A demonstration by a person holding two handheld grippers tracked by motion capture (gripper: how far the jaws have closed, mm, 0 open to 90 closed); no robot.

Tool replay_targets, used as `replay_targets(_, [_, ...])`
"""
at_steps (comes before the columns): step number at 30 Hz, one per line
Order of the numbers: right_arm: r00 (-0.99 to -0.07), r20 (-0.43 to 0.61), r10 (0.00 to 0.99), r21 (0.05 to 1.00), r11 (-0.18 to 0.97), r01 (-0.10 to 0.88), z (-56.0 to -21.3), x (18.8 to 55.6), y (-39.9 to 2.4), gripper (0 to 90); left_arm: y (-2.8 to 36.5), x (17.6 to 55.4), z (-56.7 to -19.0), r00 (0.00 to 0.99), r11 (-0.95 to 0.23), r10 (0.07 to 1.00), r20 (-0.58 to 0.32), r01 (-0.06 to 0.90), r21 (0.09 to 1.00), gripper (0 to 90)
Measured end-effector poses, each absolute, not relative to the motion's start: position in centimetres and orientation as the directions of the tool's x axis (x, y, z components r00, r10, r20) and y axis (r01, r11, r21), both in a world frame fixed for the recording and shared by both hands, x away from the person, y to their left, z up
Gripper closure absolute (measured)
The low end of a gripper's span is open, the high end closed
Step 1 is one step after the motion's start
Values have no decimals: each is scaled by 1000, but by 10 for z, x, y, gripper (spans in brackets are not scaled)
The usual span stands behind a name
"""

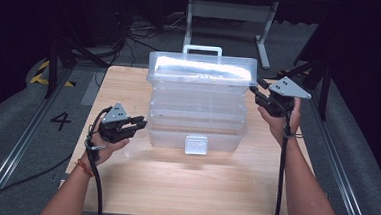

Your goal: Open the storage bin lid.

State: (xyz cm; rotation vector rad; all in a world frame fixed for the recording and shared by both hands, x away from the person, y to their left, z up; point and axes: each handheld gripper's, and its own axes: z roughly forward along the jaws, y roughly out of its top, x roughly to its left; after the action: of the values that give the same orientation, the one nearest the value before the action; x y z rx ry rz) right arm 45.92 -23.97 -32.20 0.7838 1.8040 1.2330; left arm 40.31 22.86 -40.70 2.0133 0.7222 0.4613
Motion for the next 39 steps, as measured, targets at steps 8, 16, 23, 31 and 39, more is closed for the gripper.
replay_targets(8, [-490, -267, 830, 938, 341, 65, -319, 466, -239, 674, 229, 404, -407, 758, -404, 651, 35, 307, 862, 740])
replay_targets(16, [-484, -281, 829, 931, 358, 72, -318, 475, -237, 685, 229, 404, -408, 757, -405, 652, 36, 307, 861, 738])
replay_targets(23, [-482, -276, 831, 930, 358, 84, -322, 480, -237, 705, 230, 404, -408, 757, -402, 653, 29, 314, 860, 736])
replay_targets(31, [-485, -268, 833, 930, 355, 97, -321, 485, -237, 699, 230, 404, -408, 756, -402, 654, 32, 312, 861, 734])
replay_targets(39, [-493, -245, 835, 938, 332, 96, -322, 490, -239, 700, 230, 405, -409, 755, -400, 655, 32, 311, 862, 731])
